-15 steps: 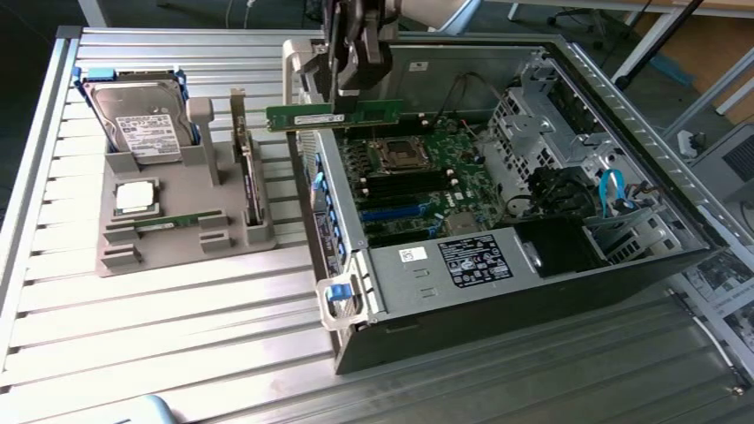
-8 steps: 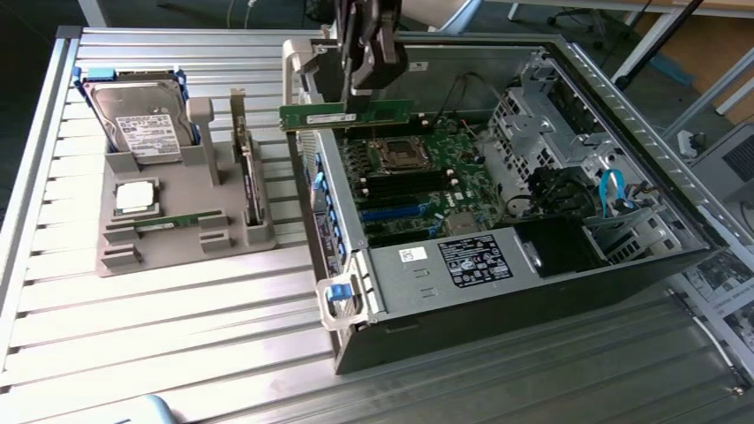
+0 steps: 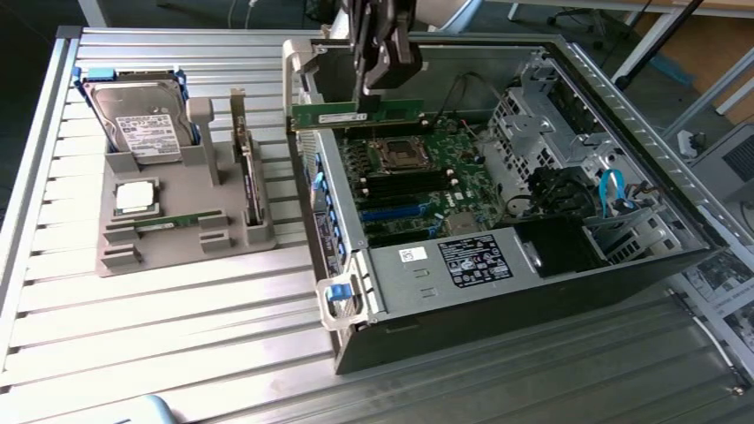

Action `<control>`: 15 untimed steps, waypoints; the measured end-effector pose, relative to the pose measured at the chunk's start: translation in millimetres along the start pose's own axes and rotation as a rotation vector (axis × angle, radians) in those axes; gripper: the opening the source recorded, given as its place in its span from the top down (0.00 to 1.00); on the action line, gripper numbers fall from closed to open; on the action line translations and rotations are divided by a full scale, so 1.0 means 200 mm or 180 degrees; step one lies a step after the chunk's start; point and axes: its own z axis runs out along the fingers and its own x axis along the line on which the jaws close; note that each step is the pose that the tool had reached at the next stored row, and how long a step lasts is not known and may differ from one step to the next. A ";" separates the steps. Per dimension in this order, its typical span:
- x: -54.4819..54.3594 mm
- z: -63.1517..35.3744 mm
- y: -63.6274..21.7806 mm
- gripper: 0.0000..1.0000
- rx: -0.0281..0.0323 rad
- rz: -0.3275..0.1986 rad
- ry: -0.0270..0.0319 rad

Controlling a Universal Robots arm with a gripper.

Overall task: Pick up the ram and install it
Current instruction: 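Pick up the ram and move it above insertion slot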

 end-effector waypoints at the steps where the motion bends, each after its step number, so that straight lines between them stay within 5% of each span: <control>1: 0.00 0.000 -0.012 0.88 0.0000 0.0000 0.0000; 15: 0.00 0.002 -0.130 0.88 0.0000 0.0000 0.0000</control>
